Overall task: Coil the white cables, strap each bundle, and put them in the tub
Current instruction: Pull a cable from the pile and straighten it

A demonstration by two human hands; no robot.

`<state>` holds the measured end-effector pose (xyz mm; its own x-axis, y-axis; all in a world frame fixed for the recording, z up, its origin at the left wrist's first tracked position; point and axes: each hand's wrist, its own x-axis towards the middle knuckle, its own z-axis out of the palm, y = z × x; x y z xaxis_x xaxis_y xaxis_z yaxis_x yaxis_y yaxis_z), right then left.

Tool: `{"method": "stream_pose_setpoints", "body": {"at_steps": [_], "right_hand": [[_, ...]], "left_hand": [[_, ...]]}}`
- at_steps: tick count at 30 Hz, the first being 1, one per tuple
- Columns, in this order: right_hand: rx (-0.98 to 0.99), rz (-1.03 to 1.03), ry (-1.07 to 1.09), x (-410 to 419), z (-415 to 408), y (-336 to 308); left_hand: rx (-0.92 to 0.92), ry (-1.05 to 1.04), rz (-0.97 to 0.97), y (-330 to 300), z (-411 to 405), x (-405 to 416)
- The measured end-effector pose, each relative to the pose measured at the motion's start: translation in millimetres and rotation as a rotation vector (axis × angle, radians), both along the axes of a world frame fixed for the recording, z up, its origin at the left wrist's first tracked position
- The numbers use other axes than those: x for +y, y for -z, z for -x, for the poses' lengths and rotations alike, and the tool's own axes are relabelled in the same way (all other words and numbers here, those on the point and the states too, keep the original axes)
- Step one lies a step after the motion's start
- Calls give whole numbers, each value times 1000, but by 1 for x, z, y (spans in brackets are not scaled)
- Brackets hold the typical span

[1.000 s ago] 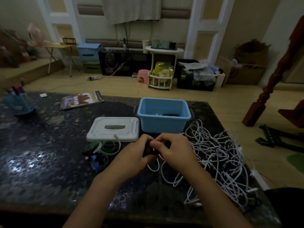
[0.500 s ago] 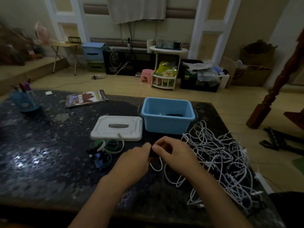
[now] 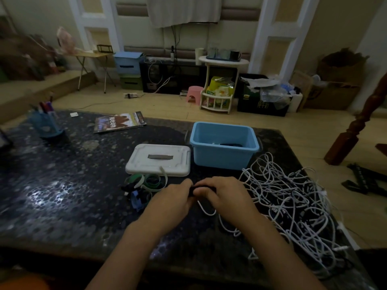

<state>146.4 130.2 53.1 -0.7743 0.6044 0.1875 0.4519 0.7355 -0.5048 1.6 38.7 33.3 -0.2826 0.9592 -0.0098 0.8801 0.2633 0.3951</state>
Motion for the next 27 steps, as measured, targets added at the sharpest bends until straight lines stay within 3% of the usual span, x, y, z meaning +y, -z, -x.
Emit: {"method": "stream_pose_setpoints", "body": {"at_steps": [3, 7, 14, 19, 27], "right_hand": [[55, 115, 46, 4, 6, 5], [-31, 202, 17, 4, 15, 11], [309, 362, 216, 7, 44, 22], [119, 342, 150, -7, 86, 43], [-42, 307, 87, -36, 151, 67]], "left_hand": [[34, -32, -11, -2, 0, -1], [18, -40, 59, 2, 7, -7], [-275, -357, -150, 3, 67, -39], [-311, -545, -258, 11, 112, -70], [-356, -644, -311, 35, 151, -101]]}}
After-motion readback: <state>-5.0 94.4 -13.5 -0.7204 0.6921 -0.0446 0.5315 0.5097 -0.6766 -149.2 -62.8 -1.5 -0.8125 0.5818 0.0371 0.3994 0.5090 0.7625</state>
